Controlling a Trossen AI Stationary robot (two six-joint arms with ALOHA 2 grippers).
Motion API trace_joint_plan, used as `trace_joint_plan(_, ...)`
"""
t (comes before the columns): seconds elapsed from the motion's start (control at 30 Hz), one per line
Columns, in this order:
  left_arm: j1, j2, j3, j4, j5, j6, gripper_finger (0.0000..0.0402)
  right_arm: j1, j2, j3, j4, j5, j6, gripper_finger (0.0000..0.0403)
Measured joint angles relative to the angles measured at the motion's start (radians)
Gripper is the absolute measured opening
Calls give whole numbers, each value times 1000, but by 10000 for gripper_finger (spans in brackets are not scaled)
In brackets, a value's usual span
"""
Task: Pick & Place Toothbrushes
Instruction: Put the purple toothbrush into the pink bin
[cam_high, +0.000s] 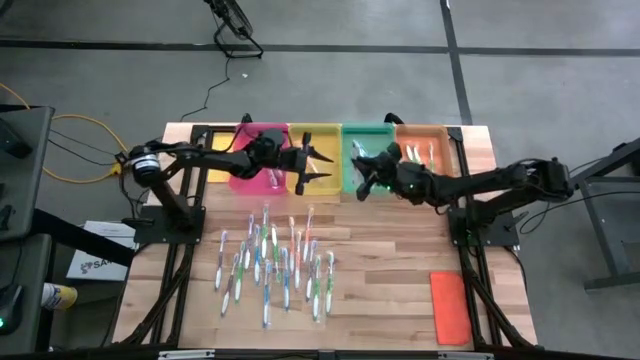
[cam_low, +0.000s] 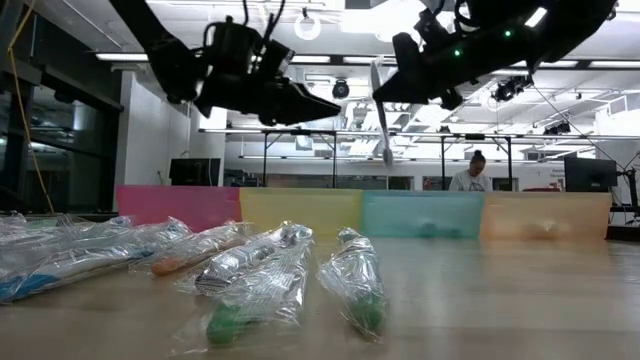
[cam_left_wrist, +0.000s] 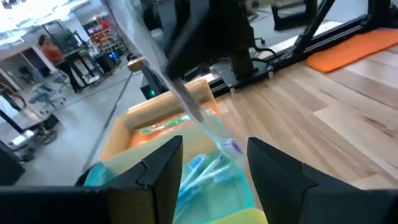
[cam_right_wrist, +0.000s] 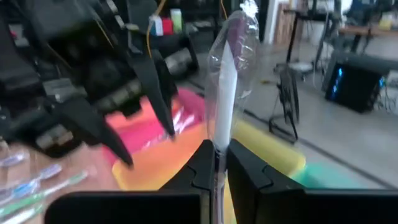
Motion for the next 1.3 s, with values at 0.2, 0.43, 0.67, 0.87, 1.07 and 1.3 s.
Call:
trace_joint_plan(0.2, 38, 89, 98, -1, 73, -47, 175, -71, 0, 0, 56, -96, -65, 17)
trace_joint_plan(0.43, 41, 152, 183, -1, 127, -73, 175, -108, 0, 0, 56, -145, -103, 16)
trace_joint_plan(0.67, 41, 170, 217, -1, 129, -75, 175, -109, 0, 0, 78, -177, -144, 16)
trace_joint_plan(0.87, 41, 170, 219, 3, 126, -100, 175, -88, 0, 0, 84, -178, -185, 16)
trace_joint_plan(1.07, 33, 170, 219, 16, 127, -134, 175, -72, 2, 2, 142, -237, -216, 16)
trace_joint_plan(1.3, 14, 170, 218, 59, 144, -170, 175, -70, 42, 3, 217, -261, -228, 16)
